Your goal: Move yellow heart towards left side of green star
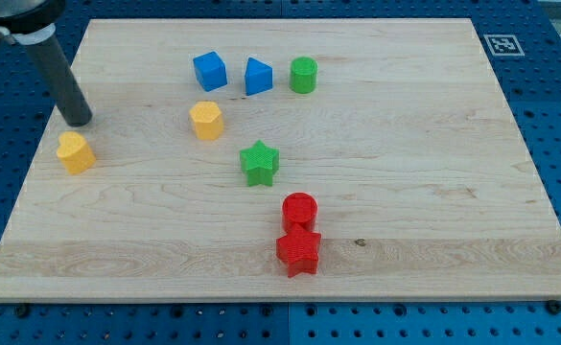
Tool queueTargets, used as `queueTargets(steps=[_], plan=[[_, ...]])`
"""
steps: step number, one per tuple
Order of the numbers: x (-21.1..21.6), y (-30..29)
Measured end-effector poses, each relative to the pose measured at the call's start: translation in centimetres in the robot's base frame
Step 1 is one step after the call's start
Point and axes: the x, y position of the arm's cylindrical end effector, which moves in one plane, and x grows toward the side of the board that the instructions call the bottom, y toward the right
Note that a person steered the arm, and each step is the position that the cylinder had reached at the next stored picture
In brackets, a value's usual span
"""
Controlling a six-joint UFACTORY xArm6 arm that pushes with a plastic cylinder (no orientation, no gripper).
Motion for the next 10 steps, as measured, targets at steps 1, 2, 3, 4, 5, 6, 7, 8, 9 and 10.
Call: queueTargets(steps=[1, 2, 3, 4, 5, 6, 7, 8, 9, 10], plan=[[1.2, -0.7], [2.9, -0.9], [4.9, -0.8], [6.4, 0.9], [7.3, 3.8], [7.6, 7.1], [7.7, 10.5], [7.7, 13.4], [7.8, 13.9], [8.3, 13.9]])
